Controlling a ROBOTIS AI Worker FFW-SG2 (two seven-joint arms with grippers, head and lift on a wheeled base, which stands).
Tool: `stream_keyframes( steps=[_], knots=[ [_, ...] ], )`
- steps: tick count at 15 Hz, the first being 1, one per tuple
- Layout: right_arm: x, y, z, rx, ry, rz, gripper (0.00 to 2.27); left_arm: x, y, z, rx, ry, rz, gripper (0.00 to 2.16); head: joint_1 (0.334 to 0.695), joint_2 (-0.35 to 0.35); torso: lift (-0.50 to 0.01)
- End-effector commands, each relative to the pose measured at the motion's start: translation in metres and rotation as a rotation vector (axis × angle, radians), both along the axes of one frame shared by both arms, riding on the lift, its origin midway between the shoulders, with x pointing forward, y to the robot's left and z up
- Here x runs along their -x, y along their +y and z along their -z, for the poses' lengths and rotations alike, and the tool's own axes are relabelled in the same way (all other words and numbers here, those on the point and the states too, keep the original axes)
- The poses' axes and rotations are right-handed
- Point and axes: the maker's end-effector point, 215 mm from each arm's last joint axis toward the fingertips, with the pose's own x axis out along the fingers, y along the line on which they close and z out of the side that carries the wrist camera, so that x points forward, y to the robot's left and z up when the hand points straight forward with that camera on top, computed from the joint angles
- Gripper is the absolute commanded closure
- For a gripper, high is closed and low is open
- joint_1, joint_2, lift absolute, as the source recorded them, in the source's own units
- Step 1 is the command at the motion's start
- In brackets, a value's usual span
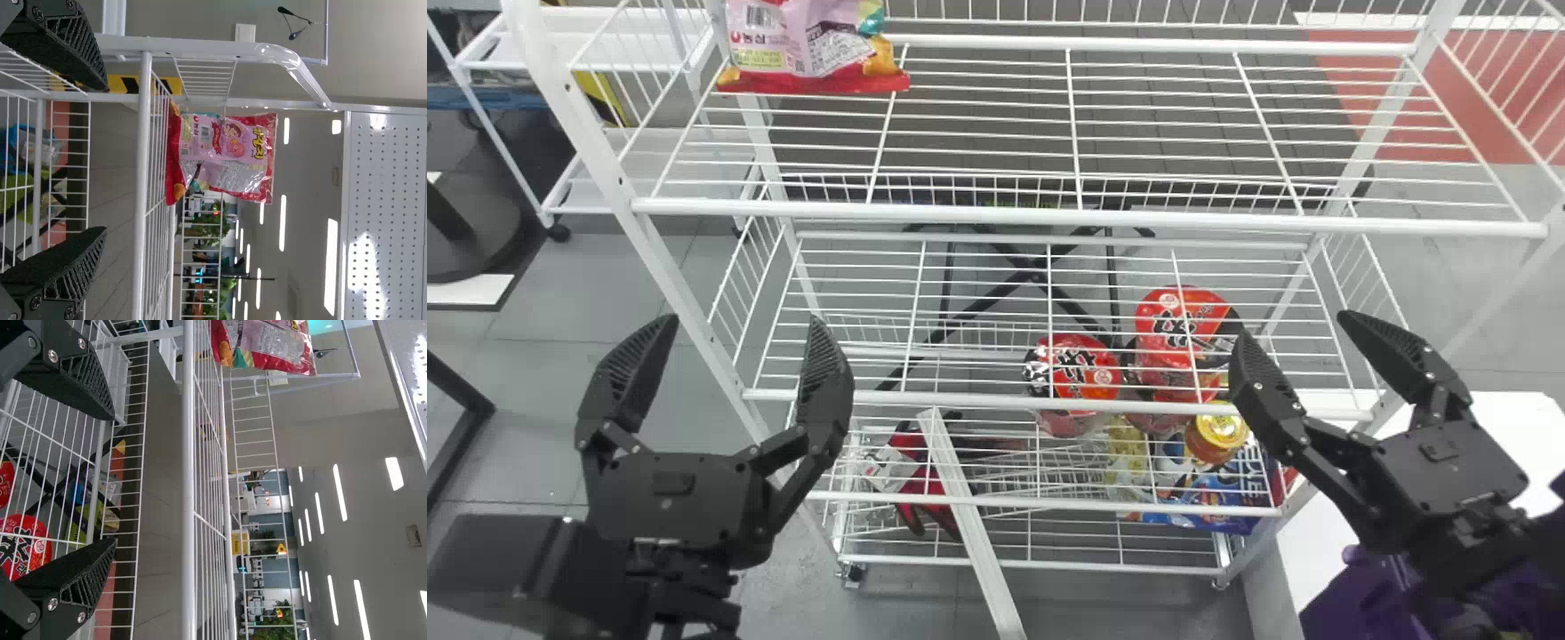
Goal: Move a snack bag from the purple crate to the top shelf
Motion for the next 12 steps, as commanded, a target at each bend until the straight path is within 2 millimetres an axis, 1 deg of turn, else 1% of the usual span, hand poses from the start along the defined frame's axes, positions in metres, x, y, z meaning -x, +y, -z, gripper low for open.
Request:
stream_keyframes(
  steps=[1,3,6,12],
  knots=[
    [0.0,-0.0006,0.0001,0.001,0.0,0.001,0.17,0.0002,0.0,-0.0019,0.001,-0.006,0.0,0.04,0.695,-0.003,-0.252],
    [-0.0005,-0.0008,0.0013,0.001,0.005,0.002,0.17,0.0002,0.001,-0.001,0.001,-0.005,-0.005,0.04,0.695,-0.004,-0.26],
    [-0.0007,-0.0004,0.0015,0.0,0.006,-0.001,0.17,0.0015,0.0028,-0.0052,0.006,-0.021,-0.012,0.04,0.695,-0.002,-0.272],
    [0.0007,-0.0037,0.0027,0.0,0.009,0.007,0.17,0.0027,0.0001,-0.0032,0.009,-0.013,-0.008,0.04,0.695,-0.005,-0.296]
  ],
)
